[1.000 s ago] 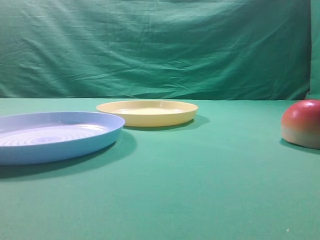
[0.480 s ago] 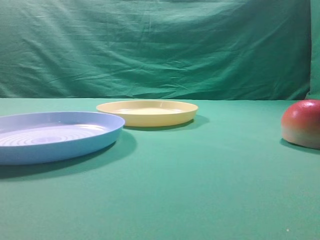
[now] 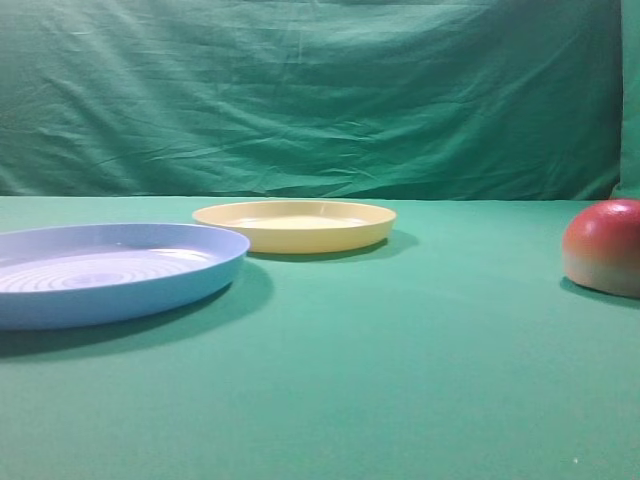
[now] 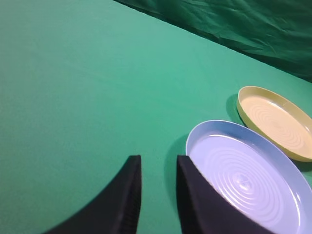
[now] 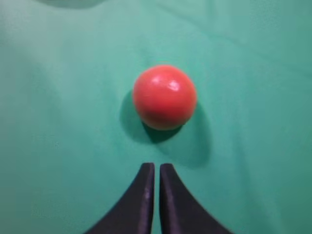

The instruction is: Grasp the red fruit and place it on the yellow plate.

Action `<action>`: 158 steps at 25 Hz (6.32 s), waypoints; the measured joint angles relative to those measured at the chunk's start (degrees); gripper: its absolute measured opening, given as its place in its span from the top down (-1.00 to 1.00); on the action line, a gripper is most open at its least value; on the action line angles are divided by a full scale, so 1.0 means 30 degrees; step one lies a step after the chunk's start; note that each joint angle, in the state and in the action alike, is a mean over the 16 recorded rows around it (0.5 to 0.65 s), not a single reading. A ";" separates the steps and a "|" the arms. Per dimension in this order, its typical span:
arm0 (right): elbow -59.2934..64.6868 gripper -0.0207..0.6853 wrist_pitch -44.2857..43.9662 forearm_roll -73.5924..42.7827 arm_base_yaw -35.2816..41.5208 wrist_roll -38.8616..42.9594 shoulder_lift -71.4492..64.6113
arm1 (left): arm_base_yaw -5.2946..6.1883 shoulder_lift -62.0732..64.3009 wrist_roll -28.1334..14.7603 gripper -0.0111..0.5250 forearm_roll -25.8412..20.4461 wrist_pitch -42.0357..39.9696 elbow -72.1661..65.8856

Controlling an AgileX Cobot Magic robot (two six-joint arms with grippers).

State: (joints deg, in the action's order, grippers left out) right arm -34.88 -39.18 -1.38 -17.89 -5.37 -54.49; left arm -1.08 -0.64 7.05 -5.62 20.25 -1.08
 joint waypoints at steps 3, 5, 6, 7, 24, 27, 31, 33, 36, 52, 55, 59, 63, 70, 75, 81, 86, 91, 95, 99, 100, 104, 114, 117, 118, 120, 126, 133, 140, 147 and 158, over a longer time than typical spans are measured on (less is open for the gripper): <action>-0.0965 0.83 0.0079 0.0225 -0.0503 -0.0457 -0.2206 | 0.0000 0.0000 0.0000 0.37 0.0000 0.0000 0.0000; -0.1554 0.69 0.0236 0.0292 -0.0789 -0.0557 -0.3623 | 0.0000 0.0000 0.0000 0.37 0.0000 0.0000 0.0000; -0.1814 0.59 0.0349 0.0317 -0.0912 -0.0583 -0.4279 | 0.0000 0.0000 0.0000 0.37 0.0000 0.0000 0.0000; -0.2054 0.48 0.0474 0.0341 -0.1015 -0.0602 -0.4896 | 0.0000 0.0000 0.0000 0.37 0.0000 0.0000 0.0000; -0.3522 -0.85 0.2893 0.0618 -0.0860 -0.0596 -1.1210 | 0.0000 0.0000 0.0000 0.37 0.0000 0.0000 0.0000; -0.3559 -0.75 0.3361 0.0618 -0.0767 -0.0534 -1.1957 | 0.0000 0.0000 0.0000 0.37 0.0000 0.0000 0.0000; -0.3602 -0.55 0.3821 0.0618 -0.0717 -0.0316 -1.2687 | 0.0000 0.0000 0.0000 0.37 0.0000 0.0000 0.0000; -0.3687 -0.43 0.3898 0.0618 -0.0714 -0.0198 -1.2947 | 0.0000 0.0000 0.0000 0.37 0.0000 0.0000 0.0000; -0.4086 -0.25 0.3761 0.0633 -0.0719 -0.0020 -1.3203 | 0.0000 0.0000 0.0000 0.37 0.0000 0.0000 0.0000; -1.2916 0.13 0.3075 0.1808 -0.3482 -0.0430 -1.6039 | 0.0000 0.0000 0.0000 0.37 0.0000 0.0000 0.0000; -1.4896 0.12 0.3336 0.2021 -0.4234 -0.0788 -1.7572 | 0.0000 0.0000 0.0000 0.37 0.0000 0.0000 0.0000; -1.7094 -0.03 0.3394 0.2126 -0.4891 -0.1245 -1.9640 | 0.0000 0.0000 0.0000 0.37 0.0000 0.0000 0.0000; -1.8746 -0.28 0.3106 0.2053 -0.5140 -0.1513 -2.1188 | 0.0000 0.0000 0.0000 0.37 0.0000 0.0000 0.0000; -2.0902 -0.65 0.1212 0.1353 -0.5207 -0.1619 -2.2149 | 0.0000 0.0000 0.0000 0.37 0.0000 0.0000 0.0000; -2.2655 -0.52 -0.1498 0.0731 -0.5211 -0.1521 -2.1835 | 0.0000 0.0000 0.0000 0.37 0.0000 0.0000 0.0000; -2.4792 0.13 -0.5675 0.0229 -0.5213 -0.0914 -2.0683 | 0.0000 0.0000 0.0000 0.37 0.0000 0.0000 0.0000; -2.5990 0.62 -0.8615 0.0498 -0.5237 -0.0290 -1.9141 | 0.0000 0.0000 0.0000 0.37 0.0000 0.0000 0.0000; -2.6406 0.90 -1.0319 0.1081 -0.5376 0.0220 -1.7152 | 0.0000 0.0000 0.0000 0.37 0.0000 0.0000 0.0000; -2.6385 0.94 -1.0905 0.1598 -0.5514 0.0342 -1.5435 | 0.0000 0.0000 0.0000 0.37 0.0000 0.0000 0.0000; -2.5829 0.94 -1.1049 0.2018 -0.5648 0.0307 -1.3374 | 0.0000 0.0000 0.0000 0.37 0.0000 0.0000 0.0000; -2.5527 0.94 -1.1062 0.2073 -0.5681 0.0289 -1.2778 | 0.0000 0.0000 0.0000 0.37 0.0000 0.0000 0.0000; -2.3502 0.94 -1.0810 0.2075 -0.5759 0.0212 -1.0044 | 0.0000 0.0000 0.0000 0.37 0.0000 0.0000 0.0000; -1.3966 0.94 -0.7749 0.1281 -0.5768 0.0483 -0.0983 | 0.0000 0.0000 0.0000 0.37 0.0000 0.0000 0.0000; -1.1000 0.94 -0.6708 0.1031 -0.5768 0.0743 0.1795 | 0.0000 0.0000 0.0000 0.37 0.0000 0.0000 0.0000; -1.0088 0.94 -0.6406 0.0957 -0.5768 0.0842 0.2653 | 0.0000 0.0000 0.0000 0.37 0.0000 0.0000 0.0000; -0.8425 0.94 -0.5877 0.0835 -0.5768 0.1059 0.4261 | 0.0000 0.0000 0.0000 0.37 0.0000 0.0000 0.0000; -0.4230 0.94 -0.4390 0.0498 -0.5721 0.1608 0.7819 | 0.0000 0.0000 0.0000 0.37 0.0000 0.0000 0.0000; 0.0146 0.94 -0.1245 0.0008 -0.4541 0.1891 1.0583 | 0.0000 0.0000 0.0000 0.37 0.0000 0.0000 0.0000; 0.4199 0.94 0.1979 -0.0292 -0.1654 0.1982 1.3566 | 0.0000 0.0000 0.0000 0.37 0.0000 0.0000 0.0000; 0.7560 0.94 0.3268 -0.0338 0.1876 0.2023 1.6633 | 0.0000 0.0000 0.0000 0.37 0.0000 0.0000 0.0000; 1.1098 0.94 0.4335 -0.0313 0.5268 0.2019 1.8392 | 0.0000 0.0000 0.0000 0.37 0.0000 0.0000 0.0000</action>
State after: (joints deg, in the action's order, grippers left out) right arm -1.58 -26.17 -2.32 -2.09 0.69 0.68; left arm -1.08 -0.64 7.05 -5.62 20.25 -1.08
